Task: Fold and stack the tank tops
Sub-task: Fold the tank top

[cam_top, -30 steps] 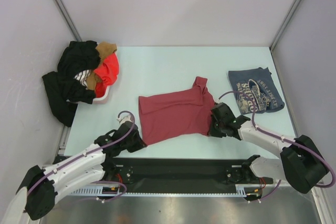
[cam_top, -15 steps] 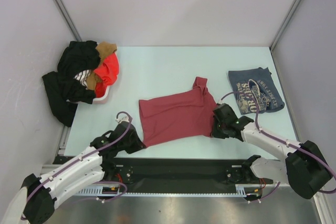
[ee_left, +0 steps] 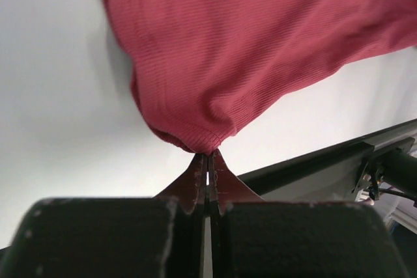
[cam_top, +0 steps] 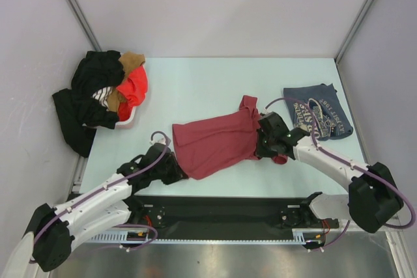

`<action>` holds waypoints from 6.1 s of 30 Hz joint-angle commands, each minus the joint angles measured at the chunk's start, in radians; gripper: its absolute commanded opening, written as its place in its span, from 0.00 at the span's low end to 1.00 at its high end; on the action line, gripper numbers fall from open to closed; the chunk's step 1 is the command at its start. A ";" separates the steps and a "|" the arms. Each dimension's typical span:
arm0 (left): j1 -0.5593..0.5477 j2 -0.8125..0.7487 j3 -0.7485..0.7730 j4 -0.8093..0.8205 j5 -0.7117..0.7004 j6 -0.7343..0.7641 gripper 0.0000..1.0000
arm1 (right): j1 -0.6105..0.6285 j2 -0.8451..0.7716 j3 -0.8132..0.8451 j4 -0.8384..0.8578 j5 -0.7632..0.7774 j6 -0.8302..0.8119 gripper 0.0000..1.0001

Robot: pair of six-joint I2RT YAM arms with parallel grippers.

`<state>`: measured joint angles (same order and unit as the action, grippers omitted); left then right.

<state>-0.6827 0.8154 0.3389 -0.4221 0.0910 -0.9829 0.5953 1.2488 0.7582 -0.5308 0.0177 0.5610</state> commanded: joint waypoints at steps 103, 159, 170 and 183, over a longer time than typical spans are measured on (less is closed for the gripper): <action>0.296 0.290 0.094 0.238 0.086 0.306 0.89 | -0.227 -0.083 -0.128 0.140 0.005 0.080 0.68; 0.339 0.337 0.049 0.281 0.098 0.357 0.00 | -0.273 -0.063 -0.118 0.213 -0.082 0.438 1.00; 0.325 0.243 -0.011 0.264 0.142 0.313 0.00 | -0.266 0.242 -0.068 0.483 -0.075 0.456 1.00; 0.186 0.134 -0.093 0.288 0.154 0.161 0.00 | -0.269 0.803 0.550 0.499 -0.099 0.211 1.00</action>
<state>-0.4580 0.9680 0.2707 -0.1650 0.2249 -0.7506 0.3328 1.9438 1.1843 0.0162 -0.0700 0.8749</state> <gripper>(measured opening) 0.022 0.995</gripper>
